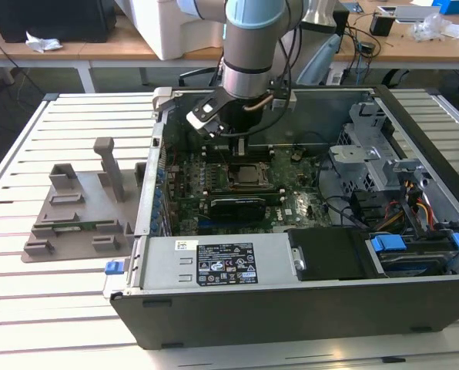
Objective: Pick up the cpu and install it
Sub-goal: 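Close the cpu cover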
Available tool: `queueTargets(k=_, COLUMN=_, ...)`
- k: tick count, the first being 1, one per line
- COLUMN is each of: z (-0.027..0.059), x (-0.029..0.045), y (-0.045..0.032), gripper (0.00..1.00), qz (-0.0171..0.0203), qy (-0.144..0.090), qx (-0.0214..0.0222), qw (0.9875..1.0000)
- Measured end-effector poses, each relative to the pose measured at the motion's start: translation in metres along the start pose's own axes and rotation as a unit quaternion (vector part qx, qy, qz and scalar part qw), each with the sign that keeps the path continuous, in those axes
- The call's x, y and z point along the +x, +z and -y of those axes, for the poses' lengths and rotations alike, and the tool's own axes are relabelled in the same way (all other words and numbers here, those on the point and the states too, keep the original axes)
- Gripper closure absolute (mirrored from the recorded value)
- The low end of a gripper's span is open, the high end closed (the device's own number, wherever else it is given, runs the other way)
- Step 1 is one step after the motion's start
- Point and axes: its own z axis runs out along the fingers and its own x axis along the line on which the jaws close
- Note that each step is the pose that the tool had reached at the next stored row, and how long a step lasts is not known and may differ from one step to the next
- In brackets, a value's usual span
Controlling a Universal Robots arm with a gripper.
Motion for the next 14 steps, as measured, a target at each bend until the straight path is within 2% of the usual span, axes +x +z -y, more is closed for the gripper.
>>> queueTargets(k=8, z=0.0013, x=0.0000, y=0.0025, gripper=0.89, qz=-0.0002, qy=0.000, qx=0.0000, qw=1.0000)
queueTargets(k=11, z=0.0015, x=-0.0001, y=-0.0052, gripper=0.89, qz=-0.0021, qy=0.000, qx=0.0000, qw=1.0000)
queueTargets(k=12, z=-0.0008, x=0.0000, y=-0.0070, gripper=0.89, qz=-0.0041, qy=0.000, qx=0.0007, qw=1.0000)
queueTargets(k=13, z=-0.0107, x=-0.0001, y=-0.0076, gripper=0.89, qz=-0.0080, qy=0.000, qx=0.0073, qw=0.9999)
queueTargets(k=14, z=-0.0181, x=-0.0001, y=-0.0079, gripper=0.89, qz=-0.0102, qy=-0.001, qx=0.0120, qw=0.9999)
